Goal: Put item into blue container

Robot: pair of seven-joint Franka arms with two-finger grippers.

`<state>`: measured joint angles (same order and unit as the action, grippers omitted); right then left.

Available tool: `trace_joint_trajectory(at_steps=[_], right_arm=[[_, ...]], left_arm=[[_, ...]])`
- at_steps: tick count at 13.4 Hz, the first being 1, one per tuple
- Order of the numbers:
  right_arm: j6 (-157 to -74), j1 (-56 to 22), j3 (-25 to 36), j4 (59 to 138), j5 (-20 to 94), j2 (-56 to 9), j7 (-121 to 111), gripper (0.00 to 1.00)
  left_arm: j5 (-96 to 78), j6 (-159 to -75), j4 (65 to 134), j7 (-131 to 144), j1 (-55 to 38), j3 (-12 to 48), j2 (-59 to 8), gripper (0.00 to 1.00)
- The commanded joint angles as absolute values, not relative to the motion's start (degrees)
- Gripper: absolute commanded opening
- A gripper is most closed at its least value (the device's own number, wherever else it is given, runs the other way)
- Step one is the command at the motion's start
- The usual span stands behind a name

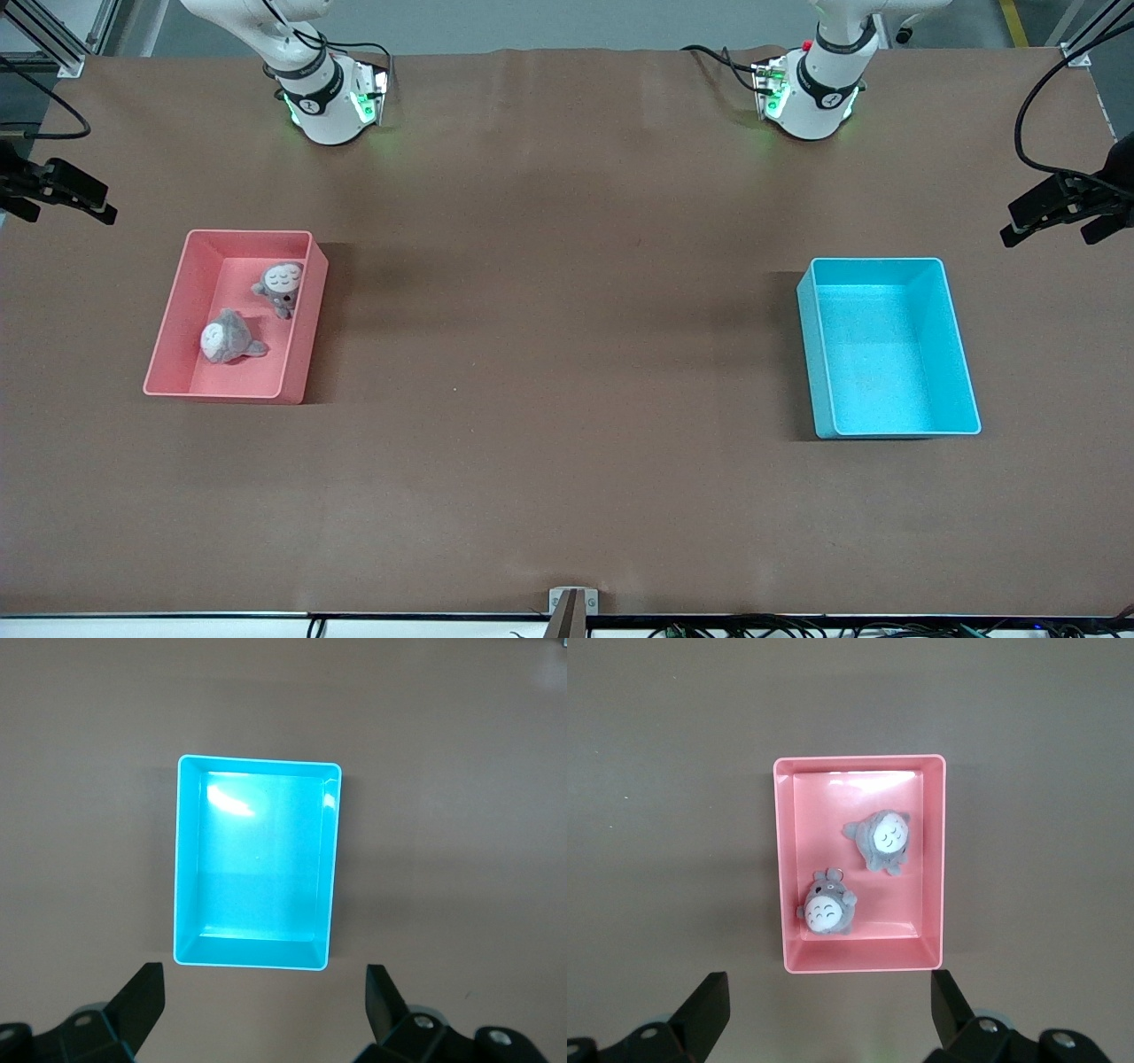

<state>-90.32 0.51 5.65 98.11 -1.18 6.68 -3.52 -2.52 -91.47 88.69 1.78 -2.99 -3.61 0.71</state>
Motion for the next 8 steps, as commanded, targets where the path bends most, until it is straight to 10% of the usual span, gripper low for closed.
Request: trace_joint_trajectory(at_steps=[1, 8], right_arm=[[-90.2, 1.0, 5.4, 99.8, -1.7, 8.4, -4.0, 1.00], [-89.4, 0.7, 5.4, 99.7, -1.6, 8.4, -3.9, 1.00]], left_arm=[[-2.3, -90.6, 88.6, 1.6, -3.2, -3.5, 0.8, 1.00], [-2.4, -90.6, 88.7, 1.4, -3.3, -3.5, 0.6, 1.00]])
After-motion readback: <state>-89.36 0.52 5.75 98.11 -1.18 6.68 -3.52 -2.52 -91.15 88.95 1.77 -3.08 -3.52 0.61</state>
